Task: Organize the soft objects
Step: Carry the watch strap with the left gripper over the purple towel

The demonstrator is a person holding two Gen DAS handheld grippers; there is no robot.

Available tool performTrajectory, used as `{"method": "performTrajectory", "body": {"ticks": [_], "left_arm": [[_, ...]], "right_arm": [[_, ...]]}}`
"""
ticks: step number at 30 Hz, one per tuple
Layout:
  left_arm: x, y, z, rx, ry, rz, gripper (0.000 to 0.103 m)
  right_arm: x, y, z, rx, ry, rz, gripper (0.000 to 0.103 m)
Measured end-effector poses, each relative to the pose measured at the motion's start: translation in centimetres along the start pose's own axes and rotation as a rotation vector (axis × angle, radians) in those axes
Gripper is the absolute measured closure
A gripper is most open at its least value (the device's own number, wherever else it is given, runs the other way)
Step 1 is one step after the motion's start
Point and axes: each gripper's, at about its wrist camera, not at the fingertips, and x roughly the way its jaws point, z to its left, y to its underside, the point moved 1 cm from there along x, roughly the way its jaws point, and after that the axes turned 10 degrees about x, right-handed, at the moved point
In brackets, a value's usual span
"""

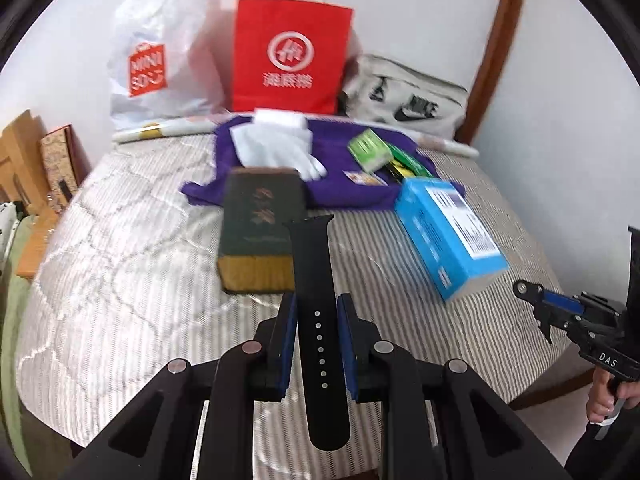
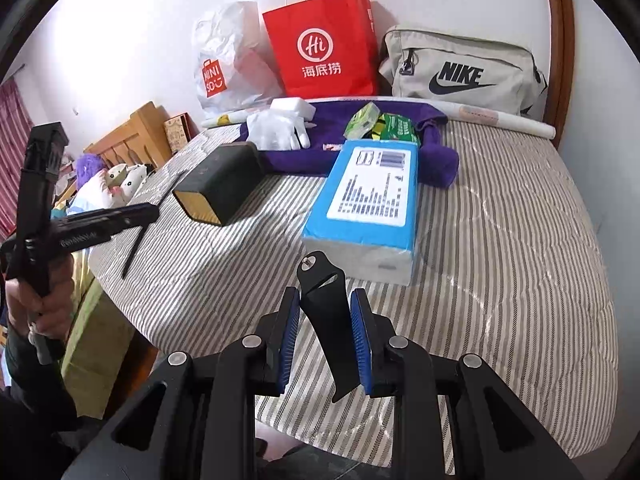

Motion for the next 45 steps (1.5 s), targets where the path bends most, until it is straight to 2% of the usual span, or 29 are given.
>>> {"method": "performTrajectory", "body": {"ticks": [7,14,28,45], "left_arm": [[-0.5,-2.4,1.8,-0.008,-0.024,-0.022,0.083],[0.8,-5.3,2.8,-0.015,-0.015,-0.027,0.083],[6.5,-12.2,5.0,-0.031,0.032,-0.020,0.083],[14.0,-17.1,6.6,-0.037,0.081,0.035,0.083]], "right_arm": [[0.0,-3.1,0.7,-0.007,0.005,-0.023,0.077],[0.9,-7.3,1.2,-0.015,-0.033,-0.038,0.077],[5.5,-15.7,1.2,-0.023,-0.061,-0.050,0.077],[13.4,-21.6,-2.4,0.042,-0.027,-0.005,0.077]]}}
